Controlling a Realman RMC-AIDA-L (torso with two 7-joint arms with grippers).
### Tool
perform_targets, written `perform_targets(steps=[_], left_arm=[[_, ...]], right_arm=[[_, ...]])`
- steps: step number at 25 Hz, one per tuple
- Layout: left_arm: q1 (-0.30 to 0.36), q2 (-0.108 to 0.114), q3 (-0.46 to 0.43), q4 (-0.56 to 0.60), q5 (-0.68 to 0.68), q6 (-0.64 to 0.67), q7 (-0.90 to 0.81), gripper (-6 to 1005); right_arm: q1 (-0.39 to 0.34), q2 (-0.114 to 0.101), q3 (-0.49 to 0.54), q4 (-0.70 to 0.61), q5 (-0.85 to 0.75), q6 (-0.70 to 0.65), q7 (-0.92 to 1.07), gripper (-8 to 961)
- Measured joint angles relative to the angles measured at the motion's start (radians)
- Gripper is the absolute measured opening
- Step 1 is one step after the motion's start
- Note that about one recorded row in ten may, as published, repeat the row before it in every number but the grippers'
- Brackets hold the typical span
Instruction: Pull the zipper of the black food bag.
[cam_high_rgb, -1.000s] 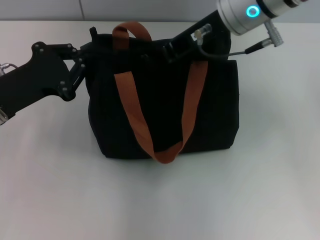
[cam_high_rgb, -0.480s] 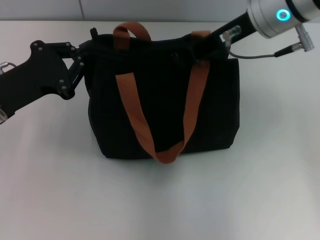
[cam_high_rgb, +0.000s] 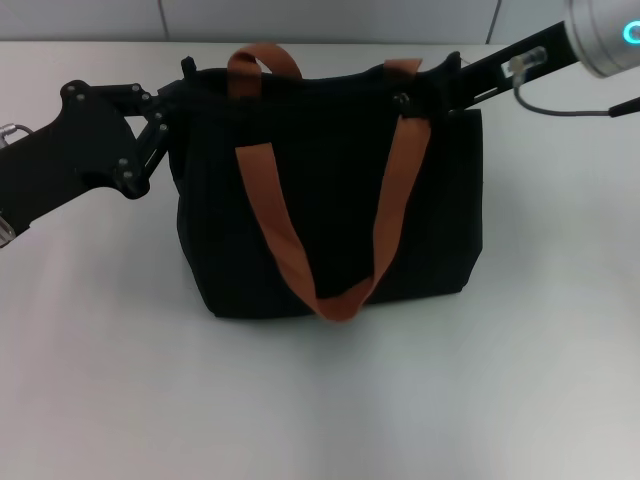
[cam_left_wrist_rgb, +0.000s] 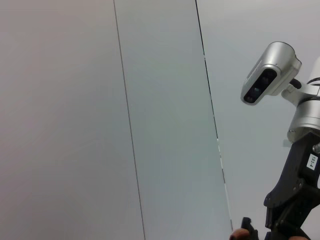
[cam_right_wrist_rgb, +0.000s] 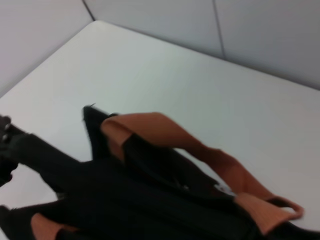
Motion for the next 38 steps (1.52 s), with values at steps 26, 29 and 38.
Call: perform_targets(steps=[26, 29, 38], left_arm=[[-0.004, -0.002, 0.000, 0.000, 0.000, 0.000, -0.001, 38], [-0.003, -0.002, 0.000, 0.000, 0.000, 0.000, -0.001, 38], [-0.002, -0.002, 0.000, 0.000, 0.000, 0.002, -0.004, 39]], right_arm=[[-0.029, -0.003, 0.064, -0.006, 0.099, -0.026, -0.046, 247], [-0.029, -0.002, 0.064, -0.006, 0.099, -0.029, -0.046, 306], [-0.031, -0.002, 0.073, -0.015, 0.099, -0.049, -0.043, 643]])
